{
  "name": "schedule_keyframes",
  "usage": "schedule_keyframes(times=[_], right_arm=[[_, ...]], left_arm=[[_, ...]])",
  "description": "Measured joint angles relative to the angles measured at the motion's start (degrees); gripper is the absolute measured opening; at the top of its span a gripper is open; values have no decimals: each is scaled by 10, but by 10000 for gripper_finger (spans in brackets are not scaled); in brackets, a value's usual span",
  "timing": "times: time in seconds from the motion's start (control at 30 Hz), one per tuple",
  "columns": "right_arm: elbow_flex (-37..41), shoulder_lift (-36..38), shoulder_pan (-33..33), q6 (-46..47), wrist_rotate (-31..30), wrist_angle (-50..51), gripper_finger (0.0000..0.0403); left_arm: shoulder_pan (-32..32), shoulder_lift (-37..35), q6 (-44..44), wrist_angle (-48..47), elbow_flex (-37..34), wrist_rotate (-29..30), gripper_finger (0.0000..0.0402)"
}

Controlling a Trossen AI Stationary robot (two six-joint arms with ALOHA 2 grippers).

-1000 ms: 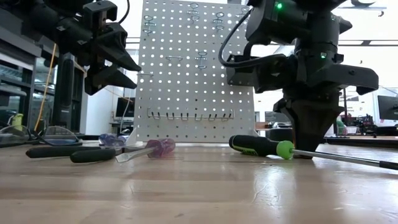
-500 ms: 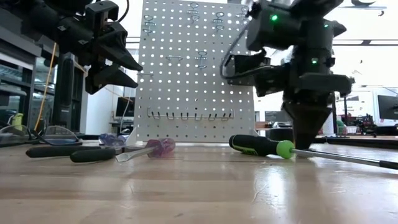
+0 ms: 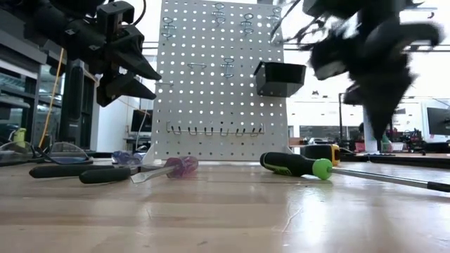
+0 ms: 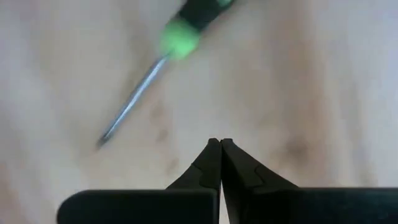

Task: Hang tools onto peg board
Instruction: Put the silver socket into the black bin on the peg board

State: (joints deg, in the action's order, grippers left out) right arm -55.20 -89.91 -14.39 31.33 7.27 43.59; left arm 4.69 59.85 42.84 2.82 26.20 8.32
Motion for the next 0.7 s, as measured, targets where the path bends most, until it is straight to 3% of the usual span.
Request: schedule_keyframes(times=[0.17, 0.3, 0.5, 0.6, 0.7], right_arm=[[0, 2, -112, 140, 47, -12, 1], [-1, -20, -219, 280, 105, -131, 1], [-1, -74, -347, 489, 115, -264, 0], [-1, -99, -400, 570, 116, -336, 0], [-2, -133, -450, 626, 163, -434, 0]], left_arm=[[0, 0, -1, -1, 0, 0, 172], [0, 0, 0, 1, 0, -5, 172], [0, 0, 0, 0, 0, -8, 172], [0, 0, 0, 0, 0, -12, 172], [0, 0, 0, -1, 0, -19, 172]])
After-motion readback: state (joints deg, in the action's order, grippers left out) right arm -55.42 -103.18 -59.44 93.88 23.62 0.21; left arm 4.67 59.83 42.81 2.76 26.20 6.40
